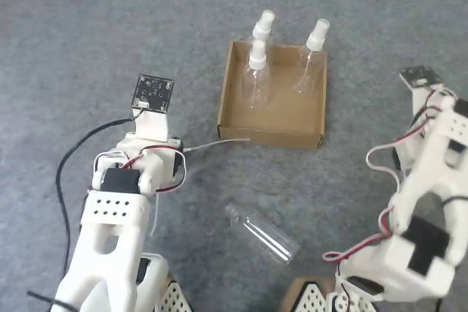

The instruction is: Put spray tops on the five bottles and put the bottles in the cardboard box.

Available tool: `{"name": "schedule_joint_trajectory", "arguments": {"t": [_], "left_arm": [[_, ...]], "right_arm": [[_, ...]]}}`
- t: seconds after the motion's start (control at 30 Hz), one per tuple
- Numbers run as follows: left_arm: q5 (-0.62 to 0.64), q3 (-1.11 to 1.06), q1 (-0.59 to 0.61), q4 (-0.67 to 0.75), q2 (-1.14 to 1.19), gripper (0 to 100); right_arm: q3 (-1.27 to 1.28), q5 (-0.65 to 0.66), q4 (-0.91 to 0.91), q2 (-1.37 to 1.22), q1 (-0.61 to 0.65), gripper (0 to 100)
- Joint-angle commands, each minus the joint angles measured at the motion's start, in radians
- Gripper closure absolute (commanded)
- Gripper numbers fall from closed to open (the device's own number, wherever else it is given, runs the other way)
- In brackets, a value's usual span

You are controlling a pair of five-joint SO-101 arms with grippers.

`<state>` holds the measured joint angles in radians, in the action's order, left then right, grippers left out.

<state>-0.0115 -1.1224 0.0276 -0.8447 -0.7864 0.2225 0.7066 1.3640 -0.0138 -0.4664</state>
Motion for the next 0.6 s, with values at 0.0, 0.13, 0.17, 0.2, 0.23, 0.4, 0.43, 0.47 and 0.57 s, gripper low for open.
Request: {"name": "schedule_joint_trajectory", "arguments": {"t": [0.0,0.13,0.17,0.2,0.23,0.4,0.43,0.47,0.57], "left_arm": [[0.009,0.008,-0.003,0.021,-0.034,99],[0.009,0.008,-0.008,0.021,-0.034,99],[0.009,0.008,-0.008,0.021,-0.034,99],[0.009,0.007,-0.008,0.021,-0.034,99],[0.009,0.007,-0.008,0.021,-0.034,99],[0.009,0.007,-0.008,0.021,-0.034,99],[0.009,0.007,-0.008,0.021,-0.032,99],[0.009,0.007,-0.008,0.021,-0.032,99],[0.009,0.007,-0.008,0.021,-0.032,99]], "right_arm": [[-0.158,-0.011,0.012,-0.139,0.008,63.8],[-0.207,0.014,0.008,-0.262,0.012,63.8],[-0.216,0.018,0.010,-0.283,0.013,63.8],[-0.227,0.018,0.010,-0.305,0.012,63.8],[-0.238,0.020,0.010,-0.321,0.010,63.9],[-0.264,0.021,-0.001,-0.369,0.012,72.3],[-0.265,0.021,-0.004,-0.369,0.012,72.7],[-0.265,0.017,-0.012,-0.369,0.012,72.8],[-0.265,0.015,-0.010,-0.364,0.010,73.5]]}}
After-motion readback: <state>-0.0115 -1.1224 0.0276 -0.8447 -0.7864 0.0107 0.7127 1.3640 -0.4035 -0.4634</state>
